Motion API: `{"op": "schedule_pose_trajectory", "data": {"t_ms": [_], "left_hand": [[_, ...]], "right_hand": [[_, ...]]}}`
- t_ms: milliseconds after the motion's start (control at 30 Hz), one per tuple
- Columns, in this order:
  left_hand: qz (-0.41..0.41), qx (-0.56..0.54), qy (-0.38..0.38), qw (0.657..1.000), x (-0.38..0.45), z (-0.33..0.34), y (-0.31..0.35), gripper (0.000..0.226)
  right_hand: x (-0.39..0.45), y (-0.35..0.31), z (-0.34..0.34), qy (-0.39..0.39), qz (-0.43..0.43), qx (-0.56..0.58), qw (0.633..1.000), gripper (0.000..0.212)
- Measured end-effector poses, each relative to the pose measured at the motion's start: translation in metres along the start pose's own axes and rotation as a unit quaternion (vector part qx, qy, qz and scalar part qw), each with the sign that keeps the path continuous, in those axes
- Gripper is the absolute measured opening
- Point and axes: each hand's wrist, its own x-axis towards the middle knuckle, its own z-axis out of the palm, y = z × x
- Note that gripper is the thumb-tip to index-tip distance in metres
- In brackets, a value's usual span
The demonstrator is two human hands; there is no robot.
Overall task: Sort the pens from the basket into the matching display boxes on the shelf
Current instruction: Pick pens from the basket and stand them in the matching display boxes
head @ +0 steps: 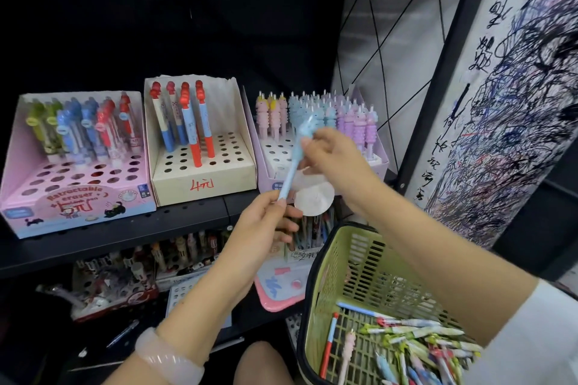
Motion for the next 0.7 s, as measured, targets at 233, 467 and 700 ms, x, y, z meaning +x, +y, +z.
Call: {"op": "schedule_pose_trajectory", "data": {"t_ms": [233, 467, 700], "left_hand": [[0.081, 0.175, 0.033, 0.981, 0.004, -0.032, -0.005, 0.027], [0.070, 0.191, 0.025, 0.979, 0.007, -0.038, -0.013, 0.026], [0.060, 0.188, 0.005, 0.980, 0.005, -0.035, -0.015, 0.027]], "right_hand": [[0.053, -0.006, -0.053, 0.224, -0.083, -0.126, 0.963, 0.012], [0.068, 0.016, -0.044, 0.140, -0.040, -0.268, 0.952, 0.022], [0.080, 0.015, -0.039, 0.082, 0.019, -0.380, 0.921, 0.019]]}}
